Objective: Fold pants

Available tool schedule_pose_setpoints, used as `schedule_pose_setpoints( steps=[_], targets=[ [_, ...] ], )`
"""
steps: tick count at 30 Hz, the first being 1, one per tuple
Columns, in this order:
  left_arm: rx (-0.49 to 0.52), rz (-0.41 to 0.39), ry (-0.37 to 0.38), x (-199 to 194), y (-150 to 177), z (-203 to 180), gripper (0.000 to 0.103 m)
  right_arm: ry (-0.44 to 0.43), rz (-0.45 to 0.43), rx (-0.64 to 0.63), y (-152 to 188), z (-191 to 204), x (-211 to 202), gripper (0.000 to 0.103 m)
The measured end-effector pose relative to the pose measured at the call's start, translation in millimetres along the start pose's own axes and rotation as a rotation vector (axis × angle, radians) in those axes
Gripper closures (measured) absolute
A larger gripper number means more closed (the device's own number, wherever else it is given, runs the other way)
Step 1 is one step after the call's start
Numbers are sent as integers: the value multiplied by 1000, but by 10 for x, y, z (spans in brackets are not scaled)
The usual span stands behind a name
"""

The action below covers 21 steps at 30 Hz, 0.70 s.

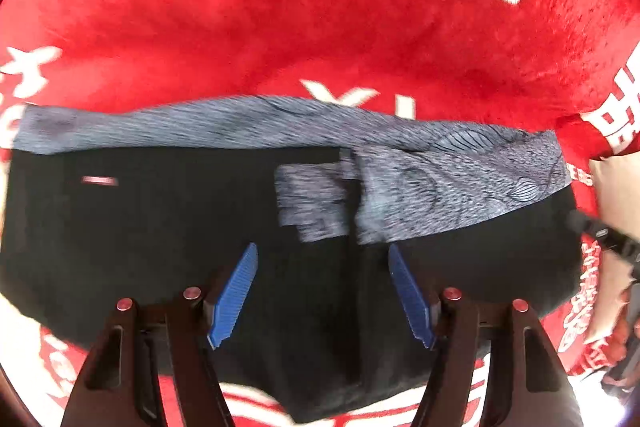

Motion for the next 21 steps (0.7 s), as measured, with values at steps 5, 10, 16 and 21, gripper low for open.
schedule_pose_setpoints(
  steps=[5, 10, 16, 21],
  targets=[
    [12, -75, 23, -384, -24, -113, 34, -31, -74, -3, -194, 104, -206, 89],
    [81, -41, 41, -220, 104, -528, 34, -30, -24, -71, -421, 317, 203, 91],
    [67, 15, -18, 157, 258, -427, 34, 32, 31, -132, -448, 173, 626, 102],
    [52, 17, -25, 113, 275, -414, 33, -25, 25, -87, -245, 113, 181, 96]
  ],
)
Point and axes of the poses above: each gripper's, at about its wrist camera, not at the fingertips, and x roughly the way its jaws point, z to its left, y to its underside, the point moved 5 cm from there along x, roughly the way its jaws point, and after that the axes turned 6 degrees about -x, right-handed, at the moved point
